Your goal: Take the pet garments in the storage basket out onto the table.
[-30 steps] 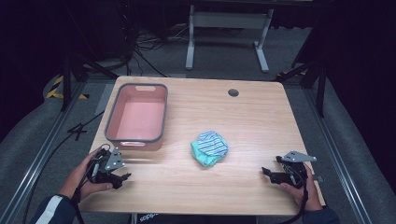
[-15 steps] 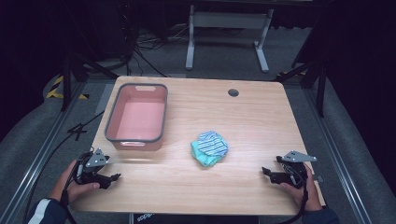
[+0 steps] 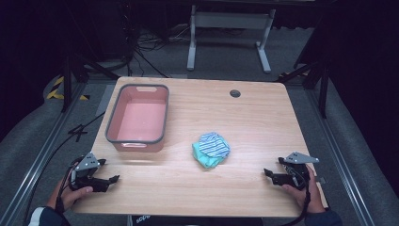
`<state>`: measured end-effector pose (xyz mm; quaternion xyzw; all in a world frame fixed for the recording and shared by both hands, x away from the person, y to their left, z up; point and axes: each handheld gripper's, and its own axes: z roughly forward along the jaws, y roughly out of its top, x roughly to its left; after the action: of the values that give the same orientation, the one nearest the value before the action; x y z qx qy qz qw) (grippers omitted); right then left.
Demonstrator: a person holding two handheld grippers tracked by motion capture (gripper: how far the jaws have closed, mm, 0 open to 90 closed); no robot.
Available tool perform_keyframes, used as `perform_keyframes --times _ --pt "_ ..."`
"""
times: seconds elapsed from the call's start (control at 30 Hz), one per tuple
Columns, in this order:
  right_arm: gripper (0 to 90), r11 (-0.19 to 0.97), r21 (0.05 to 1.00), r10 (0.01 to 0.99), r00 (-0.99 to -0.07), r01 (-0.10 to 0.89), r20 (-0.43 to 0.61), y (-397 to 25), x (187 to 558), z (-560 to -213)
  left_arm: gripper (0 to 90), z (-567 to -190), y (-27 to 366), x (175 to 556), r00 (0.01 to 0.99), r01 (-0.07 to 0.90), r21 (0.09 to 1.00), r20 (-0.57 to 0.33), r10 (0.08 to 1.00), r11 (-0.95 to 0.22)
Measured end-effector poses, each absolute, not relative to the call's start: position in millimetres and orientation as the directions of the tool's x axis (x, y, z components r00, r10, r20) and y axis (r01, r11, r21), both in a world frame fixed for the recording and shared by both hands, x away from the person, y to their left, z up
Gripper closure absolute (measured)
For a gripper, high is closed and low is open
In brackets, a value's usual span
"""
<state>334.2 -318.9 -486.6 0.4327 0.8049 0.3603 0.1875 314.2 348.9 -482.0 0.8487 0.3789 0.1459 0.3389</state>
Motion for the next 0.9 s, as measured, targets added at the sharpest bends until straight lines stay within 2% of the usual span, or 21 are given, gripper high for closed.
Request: perform_keyframes --times 0.9 --pt "20.7 0.366 0.742 0.832 -0.555 0.562 0.01 -318.8 334.3 -486.6 11.9 -481.9 347.3 314.7 0.665 0.549 0.683 -0.007 0.747 -0.482"
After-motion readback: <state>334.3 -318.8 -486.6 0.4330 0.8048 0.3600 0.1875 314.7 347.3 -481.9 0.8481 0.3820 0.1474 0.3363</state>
